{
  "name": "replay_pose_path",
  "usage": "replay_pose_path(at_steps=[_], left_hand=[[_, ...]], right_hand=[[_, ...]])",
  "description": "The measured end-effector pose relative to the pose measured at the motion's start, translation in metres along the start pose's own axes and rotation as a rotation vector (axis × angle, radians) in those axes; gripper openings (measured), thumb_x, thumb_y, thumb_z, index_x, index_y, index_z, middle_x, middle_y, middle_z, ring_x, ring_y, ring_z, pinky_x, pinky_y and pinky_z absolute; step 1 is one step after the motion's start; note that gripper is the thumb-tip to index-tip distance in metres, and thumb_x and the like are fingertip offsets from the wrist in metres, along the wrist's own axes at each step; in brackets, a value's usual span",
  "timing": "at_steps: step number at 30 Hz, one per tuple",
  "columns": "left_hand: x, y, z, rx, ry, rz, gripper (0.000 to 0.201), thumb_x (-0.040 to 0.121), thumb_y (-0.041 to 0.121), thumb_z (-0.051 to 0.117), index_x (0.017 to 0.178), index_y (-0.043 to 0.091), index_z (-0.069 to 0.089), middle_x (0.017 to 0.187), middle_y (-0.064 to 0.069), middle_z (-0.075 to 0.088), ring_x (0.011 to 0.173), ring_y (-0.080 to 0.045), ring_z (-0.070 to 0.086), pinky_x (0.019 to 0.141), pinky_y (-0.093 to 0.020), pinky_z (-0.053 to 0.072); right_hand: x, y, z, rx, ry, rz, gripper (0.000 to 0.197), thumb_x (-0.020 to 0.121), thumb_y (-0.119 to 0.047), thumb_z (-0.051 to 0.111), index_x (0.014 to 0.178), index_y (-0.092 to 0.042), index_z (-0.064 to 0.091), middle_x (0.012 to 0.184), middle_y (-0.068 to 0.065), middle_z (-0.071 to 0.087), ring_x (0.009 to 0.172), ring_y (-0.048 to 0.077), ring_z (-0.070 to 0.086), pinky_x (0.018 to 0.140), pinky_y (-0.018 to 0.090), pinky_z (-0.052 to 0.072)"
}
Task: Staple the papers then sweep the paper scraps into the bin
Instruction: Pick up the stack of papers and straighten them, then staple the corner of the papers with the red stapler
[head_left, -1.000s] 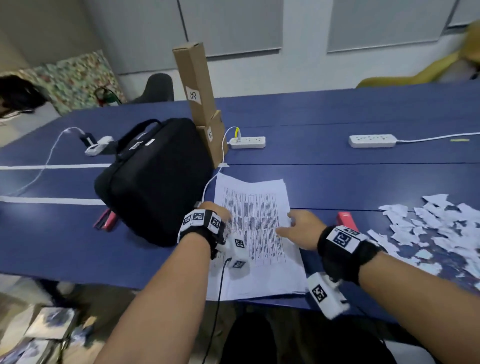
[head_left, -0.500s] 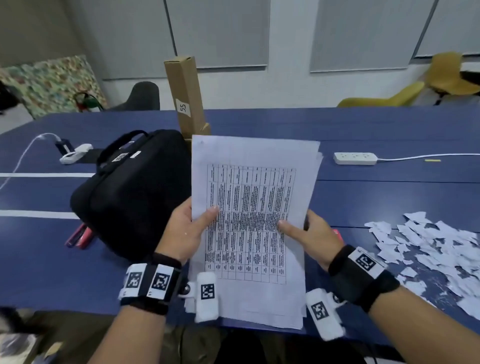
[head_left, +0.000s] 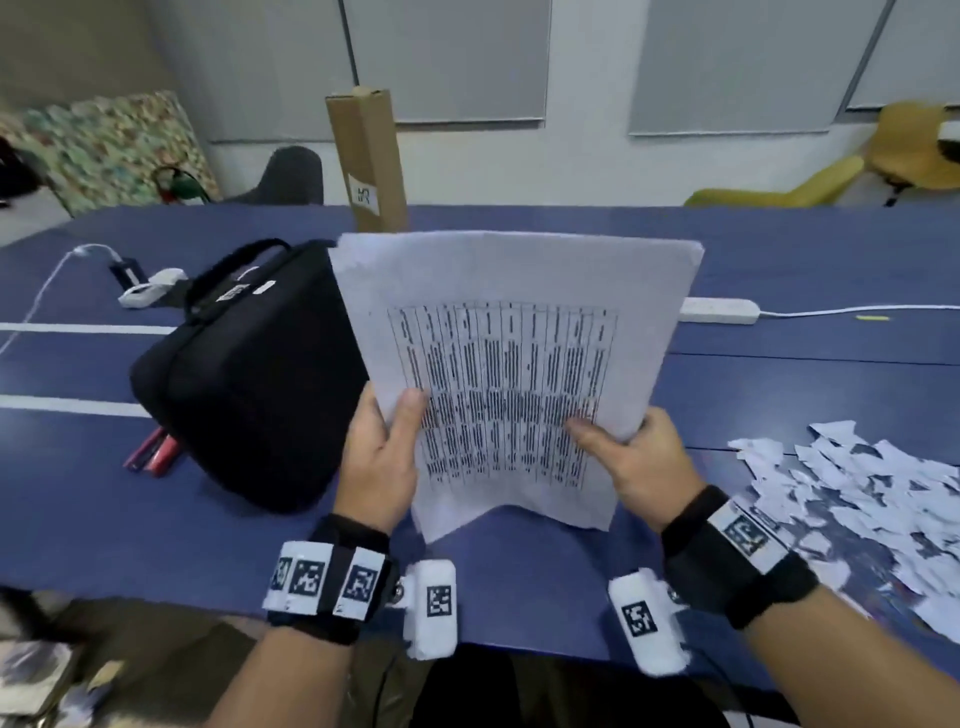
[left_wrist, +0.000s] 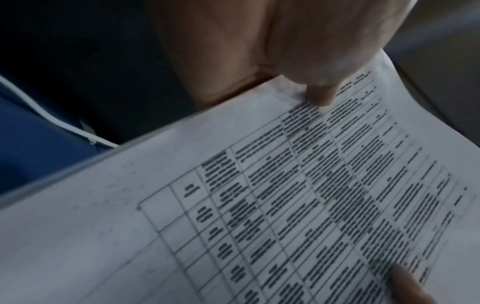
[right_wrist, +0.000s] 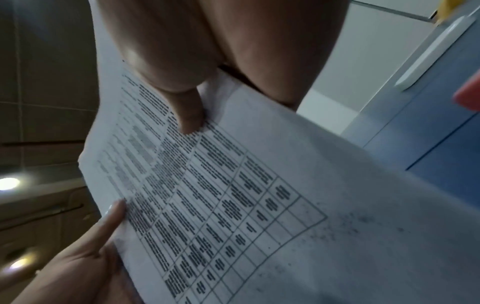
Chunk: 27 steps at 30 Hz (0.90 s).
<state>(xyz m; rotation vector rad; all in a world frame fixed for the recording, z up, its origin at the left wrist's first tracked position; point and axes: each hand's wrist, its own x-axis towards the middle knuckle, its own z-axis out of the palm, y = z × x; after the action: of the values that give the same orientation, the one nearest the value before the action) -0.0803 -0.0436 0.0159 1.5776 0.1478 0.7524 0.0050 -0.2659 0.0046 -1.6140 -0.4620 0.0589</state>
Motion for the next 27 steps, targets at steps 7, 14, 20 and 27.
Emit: replay_pose_path(at_steps=[7,14,20,27], left_hand=[[0.031,0.061,-0.004,-0.02,0.012,0.201,0.025,0.102,0.027,0.042,0.101,0.005,0.054,0.09,-0.009,0.061,0.081,-0.016,0.058,0.07,-0.029,0.049],[0.051,0.069,-0.001,0.009,0.112,0.278,0.016,0.098,0.029,0.05,0.087,0.021,0.058,0.087,-0.015,0.055,0.08,-0.025,0.049,0.073,-0.054,0.045],[0.047,0.061,0.001,0.01,0.219,0.31,0.016,0.099,0.025,0.05,0.084,0.026,0.056,0.086,-0.01,0.056,0.079,-0.021,0.05,0.074,-0.04,0.044],[0.037,0.065,0.01,0.055,0.215,0.321,0.019,0.1,0.02,0.048,0.083,0.027,0.055,0.079,-0.001,0.057,0.073,-0.011,0.051,0.069,-0.031,0.045]], right_hand=[[0.007,-0.003,0.001,0.017,-0.032,0.006,0.025,0.093,-0.003,0.069,0.094,-0.027,0.074,0.086,-0.023,0.08,0.086,-0.006,0.074,0.079,0.009,0.055],[0.004,-0.014,-0.024,-0.133,-0.179,0.115,0.033,0.087,-0.013,0.079,0.118,-0.018,0.07,0.116,0.003,0.079,0.108,0.016,0.074,0.103,0.038,0.055],[0.021,0.001,-0.074,-1.0,0.024,0.39,0.075,0.082,-0.048,0.078,0.143,-0.012,0.052,0.13,0.015,0.065,0.12,0.032,0.061,0.1,0.037,0.048],[0.024,0.045,-0.054,-1.32,-0.286,0.622,0.039,0.097,-0.034,0.056,0.122,-0.006,0.066,0.126,0.012,0.068,0.109,0.03,0.067,0.076,0.031,0.049]])
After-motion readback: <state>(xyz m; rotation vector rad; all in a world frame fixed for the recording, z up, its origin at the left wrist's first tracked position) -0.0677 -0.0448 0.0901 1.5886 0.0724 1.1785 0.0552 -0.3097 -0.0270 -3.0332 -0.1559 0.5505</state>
